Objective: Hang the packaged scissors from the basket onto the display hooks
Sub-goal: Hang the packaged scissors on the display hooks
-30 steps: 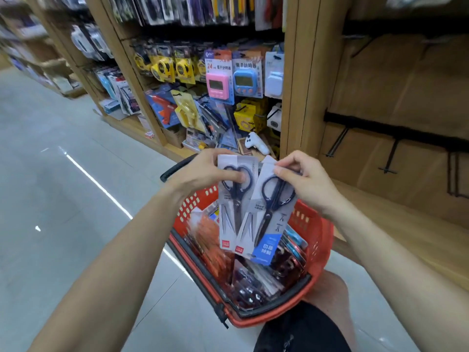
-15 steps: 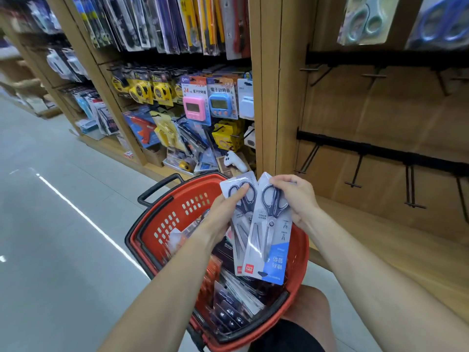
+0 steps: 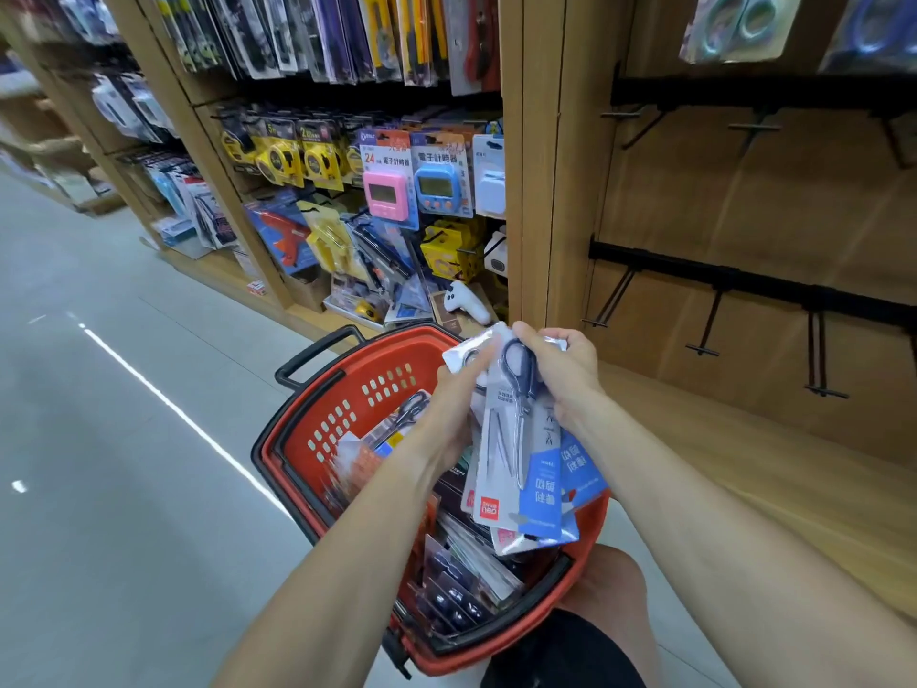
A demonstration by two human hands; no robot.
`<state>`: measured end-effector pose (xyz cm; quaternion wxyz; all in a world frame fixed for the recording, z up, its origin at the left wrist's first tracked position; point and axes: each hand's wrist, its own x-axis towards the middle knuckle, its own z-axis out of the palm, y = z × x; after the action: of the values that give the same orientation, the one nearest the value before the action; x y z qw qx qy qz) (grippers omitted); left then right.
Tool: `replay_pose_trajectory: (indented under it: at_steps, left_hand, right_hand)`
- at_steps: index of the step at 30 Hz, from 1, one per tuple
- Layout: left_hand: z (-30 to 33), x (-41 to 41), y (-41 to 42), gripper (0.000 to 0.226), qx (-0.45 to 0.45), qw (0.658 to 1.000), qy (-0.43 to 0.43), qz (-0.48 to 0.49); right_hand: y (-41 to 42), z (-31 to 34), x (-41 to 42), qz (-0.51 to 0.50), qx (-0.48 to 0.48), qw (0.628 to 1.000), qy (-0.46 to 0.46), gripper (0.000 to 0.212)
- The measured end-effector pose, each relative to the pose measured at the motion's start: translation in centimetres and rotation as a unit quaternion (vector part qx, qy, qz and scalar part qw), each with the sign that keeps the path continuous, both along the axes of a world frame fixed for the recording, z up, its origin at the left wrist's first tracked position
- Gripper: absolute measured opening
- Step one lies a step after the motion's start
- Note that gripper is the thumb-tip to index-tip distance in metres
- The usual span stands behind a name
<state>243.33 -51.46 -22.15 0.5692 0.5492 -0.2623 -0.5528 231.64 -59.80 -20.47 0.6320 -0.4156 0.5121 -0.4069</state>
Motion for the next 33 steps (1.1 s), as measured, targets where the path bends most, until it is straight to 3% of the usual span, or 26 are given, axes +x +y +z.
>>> replay_pose_trajectory:
  at_steps: [3, 6, 8, 11, 14, 16, 18, 22, 25, 27, 30, 33]
  left_hand:
    - [-0.2, 0.1, 0.7, 0.067, -0.032, 0.998, -0.054, -0.025]
    - [-0.2, -0.6, 1.1, 0.057, -0.051, 0.998, -0.048, 0.006]
    - [-0.3, -1.3, 1.2, 0.054, -0.058, 0.996, -0.042, 0.044]
    - [-0.1, -2.3, 0.9, 0.051, -0.069, 0.992, -0.006, 0.102]
    - [-0.4, -2.2, -0.2, 0.082, -0.053, 0.979, 0.065, 0.186]
    - [-0.3, -1.8, -0.9, 0.114, -0.017, 0.960, 0.138, 0.241]
    - [-1.4, -1.1, -2.3, 0.127, -0.010, 0.944, 0.205, 0.258]
    - [1.4, -2.9, -3.3, 0.110, -0.045, 0.909, 0.293, 0.294]
    - [4.1, -6.3, -3.3, 0.054, -0.073, 0.909, 0.288, 0.293]
    - [4.8, -8.4, -3.5, 0.031, -0.070, 0.917, 0.290, 0.265]
    - [5.1, -10.5, -3.4, 0.030, -0.077, 0.926, 0.297, 0.222]
    - [4.3, -11.1, -3.0, 0.040, -0.088, 0.937, 0.267, 0.208]
  right_hand:
    - [0.3, 0.0, 0.0, 0.033, 0.003, 0.999, 0.017, 0.051]
    - [0.7, 0.8, -0.6, 0.089, -0.016, 0.996, 0.003, 0.026]
    - [0.7, 1.4, -1.2, 0.128, -0.013, 0.992, -0.007, 0.034]
    - [0.7, 1.7, -2.7, 0.151, -0.009, 0.988, 0.004, 0.066]
    - [1.0, 1.8, -5.3, 0.128, -0.053, 0.988, 0.074, 0.090]
    - [1.6, 1.7, -7.3, 0.067, -0.081, 0.990, 0.093, 0.080]
    - [2.5, 0.8, -9.0, -0.016, -0.072, 0.994, 0.079, 0.075]
    - [4.7, -1.3, -9.3, -0.076, 0.063, 0.993, -0.070, 0.081]
    - [5.5, -1.0, -7.6, -0.054, 0.125, 0.970, -0.202, 0.046]
    - [5.4, -0.5, -6.6, -0.075, 0.126, 0.957, -0.250, 0.036]
    - [4.3, 0.1, -6.9, -0.141, 0.120, 0.936, -0.299, 0.041]
    - [3.4, 0.8, -8.9, -0.152, 0.090, 0.940, -0.291, 0.038]
